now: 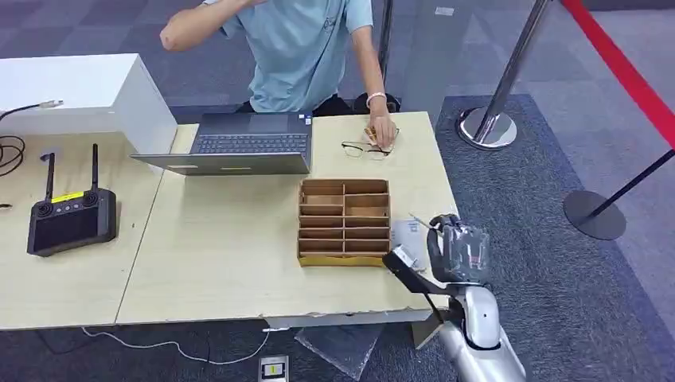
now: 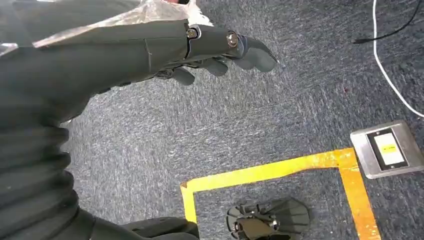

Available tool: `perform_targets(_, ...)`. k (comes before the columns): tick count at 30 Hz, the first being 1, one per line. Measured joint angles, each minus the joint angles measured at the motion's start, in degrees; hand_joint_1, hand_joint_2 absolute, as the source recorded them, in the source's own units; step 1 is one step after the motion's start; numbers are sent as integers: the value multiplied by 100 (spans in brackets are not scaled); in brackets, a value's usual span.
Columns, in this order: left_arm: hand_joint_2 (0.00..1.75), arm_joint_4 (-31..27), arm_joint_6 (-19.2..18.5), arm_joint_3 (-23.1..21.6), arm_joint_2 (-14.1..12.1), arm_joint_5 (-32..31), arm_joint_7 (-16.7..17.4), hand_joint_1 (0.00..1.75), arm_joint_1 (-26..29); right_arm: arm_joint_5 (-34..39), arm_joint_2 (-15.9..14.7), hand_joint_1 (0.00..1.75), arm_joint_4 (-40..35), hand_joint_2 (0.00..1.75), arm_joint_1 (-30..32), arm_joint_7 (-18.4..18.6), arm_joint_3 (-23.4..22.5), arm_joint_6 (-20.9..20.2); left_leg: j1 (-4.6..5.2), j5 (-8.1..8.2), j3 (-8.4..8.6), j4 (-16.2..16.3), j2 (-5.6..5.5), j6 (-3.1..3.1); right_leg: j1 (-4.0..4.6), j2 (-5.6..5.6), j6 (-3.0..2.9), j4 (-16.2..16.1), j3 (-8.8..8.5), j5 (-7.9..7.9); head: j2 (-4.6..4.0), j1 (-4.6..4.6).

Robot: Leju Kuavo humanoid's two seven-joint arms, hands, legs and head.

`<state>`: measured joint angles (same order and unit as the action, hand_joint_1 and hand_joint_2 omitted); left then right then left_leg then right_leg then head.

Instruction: Pass the card to the sensor for recognition and then transmit it.

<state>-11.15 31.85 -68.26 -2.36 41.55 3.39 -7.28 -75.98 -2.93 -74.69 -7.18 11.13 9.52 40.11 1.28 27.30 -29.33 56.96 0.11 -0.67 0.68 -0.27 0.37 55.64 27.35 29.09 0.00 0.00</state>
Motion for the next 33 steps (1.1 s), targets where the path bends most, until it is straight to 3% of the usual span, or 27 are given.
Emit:
perform_targets(12, 175, 0, -2, 2, 20, -15, -2, 0, -1, 26, 18, 175, 501, 175, -9, -289, 562, 2, 1, 0, 1, 0, 1, 0, -1, 0, 0, 0, -1, 0, 0, 0)
perform_targets(33, 175, 0, -2, 2, 22, -13, -2, 0, 0, 133, 50, 175, 783, 175, -76, -271, 658, 2, 1, 0, 1, 0, 1, 0, -1, 0, 0, 0, 0, 0, 0, 0)
